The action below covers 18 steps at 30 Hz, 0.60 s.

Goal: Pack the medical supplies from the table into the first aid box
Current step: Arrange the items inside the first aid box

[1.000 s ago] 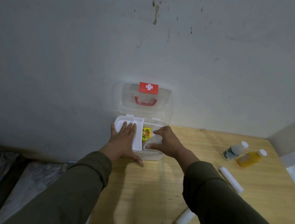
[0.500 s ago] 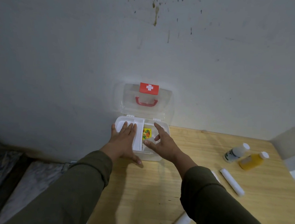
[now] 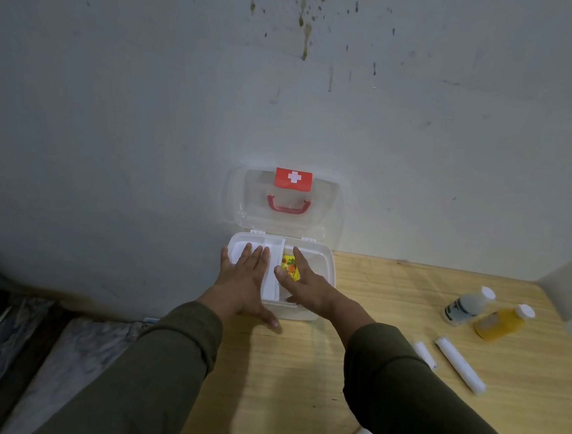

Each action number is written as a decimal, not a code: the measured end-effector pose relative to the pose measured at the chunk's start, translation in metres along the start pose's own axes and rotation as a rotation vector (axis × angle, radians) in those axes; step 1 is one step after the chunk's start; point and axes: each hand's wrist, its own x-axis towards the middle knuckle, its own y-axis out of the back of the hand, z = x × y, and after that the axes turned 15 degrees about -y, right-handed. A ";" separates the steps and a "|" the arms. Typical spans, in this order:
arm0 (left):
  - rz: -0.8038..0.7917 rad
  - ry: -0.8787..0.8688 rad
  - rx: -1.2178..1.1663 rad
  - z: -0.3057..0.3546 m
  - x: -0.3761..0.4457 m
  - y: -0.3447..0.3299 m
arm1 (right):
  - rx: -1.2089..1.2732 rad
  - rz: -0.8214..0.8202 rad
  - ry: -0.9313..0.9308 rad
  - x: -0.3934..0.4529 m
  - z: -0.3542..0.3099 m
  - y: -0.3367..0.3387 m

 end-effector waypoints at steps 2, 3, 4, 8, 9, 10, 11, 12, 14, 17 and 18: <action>0.004 -0.002 0.002 0.000 0.000 -0.001 | -0.005 -0.004 -0.019 0.004 0.001 -0.001; 0.001 -0.003 0.004 0.000 0.000 -0.001 | -0.014 -0.002 -0.033 0.006 0.003 -0.001; -0.003 -0.004 0.005 0.000 0.000 0.000 | -0.035 0.003 -0.047 0.007 0.005 -0.001; -0.002 -0.018 -0.012 -0.001 -0.002 0.003 | -0.025 0.115 0.008 -0.001 0.009 0.004; 0.015 -0.027 -0.027 0.000 -0.003 0.004 | -0.004 0.178 0.050 -0.005 0.009 0.007; 0.043 -0.036 -0.045 0.000 -0.005 0.006 | 0.003 0.253 0.089 -0.009 0.009 0.011; 0.083 -0.048 -0.058 0.002 -0.007 0.009 | -0.002 0.331 0.119 -0.013 0.009 0.016; 0.131 -0.060 -0.061 0.003 -0.009 0.012 | -0.008 0.403 0.138 -0.016 0.010 0.022; 0.226 -0.093 -0.058 0.009 -0.011 0.020 | -0.015 0.518 0.156 -0.024 0.016 0.036; 0.325 -0.175 -0.059 0.023 -0.008 0.035 | -0.019 0.658 0.156 -0.040 0.031 0.058; 0.343 -0.207 -0.057 0.030 -0.006 0.041 | -0.021 0.703 0.154 -0.046 0.038 0.065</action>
